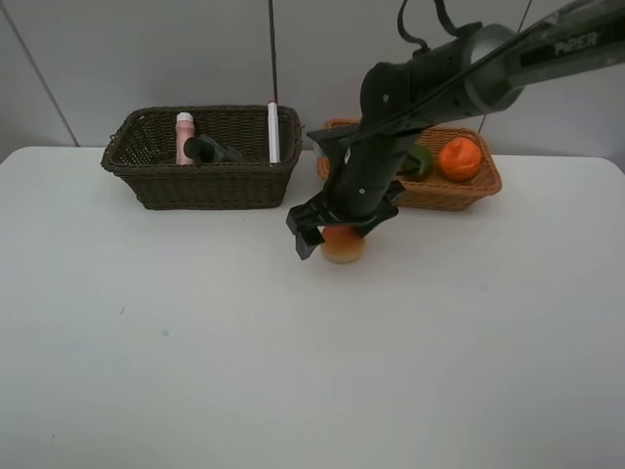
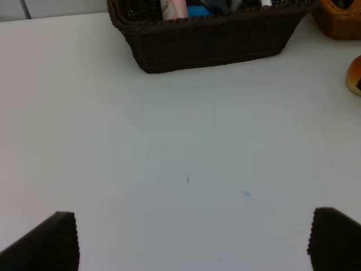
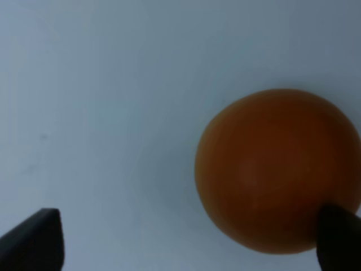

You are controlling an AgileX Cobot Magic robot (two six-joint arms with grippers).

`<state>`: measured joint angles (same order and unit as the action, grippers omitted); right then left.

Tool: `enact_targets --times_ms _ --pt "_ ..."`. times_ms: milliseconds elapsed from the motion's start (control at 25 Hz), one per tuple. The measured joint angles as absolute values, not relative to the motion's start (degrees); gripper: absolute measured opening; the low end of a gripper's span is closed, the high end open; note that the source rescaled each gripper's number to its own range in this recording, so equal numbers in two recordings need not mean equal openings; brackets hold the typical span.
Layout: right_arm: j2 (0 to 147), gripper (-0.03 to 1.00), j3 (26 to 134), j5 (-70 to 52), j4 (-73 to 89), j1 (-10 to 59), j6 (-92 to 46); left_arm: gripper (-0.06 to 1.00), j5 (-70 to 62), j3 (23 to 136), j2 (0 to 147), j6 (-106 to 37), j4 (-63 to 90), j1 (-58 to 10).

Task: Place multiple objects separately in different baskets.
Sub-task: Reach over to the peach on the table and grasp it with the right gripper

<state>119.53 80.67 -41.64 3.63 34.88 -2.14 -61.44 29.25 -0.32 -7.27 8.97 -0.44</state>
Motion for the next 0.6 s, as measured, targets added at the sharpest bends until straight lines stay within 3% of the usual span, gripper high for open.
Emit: enact_targets --times_ms 600 --pt "119.9 1.00 80.7 -41.1 1.6 34.9 -2.2 1.00 -61.4 29.3 -0.3 -7.3 9.0 -0.4"
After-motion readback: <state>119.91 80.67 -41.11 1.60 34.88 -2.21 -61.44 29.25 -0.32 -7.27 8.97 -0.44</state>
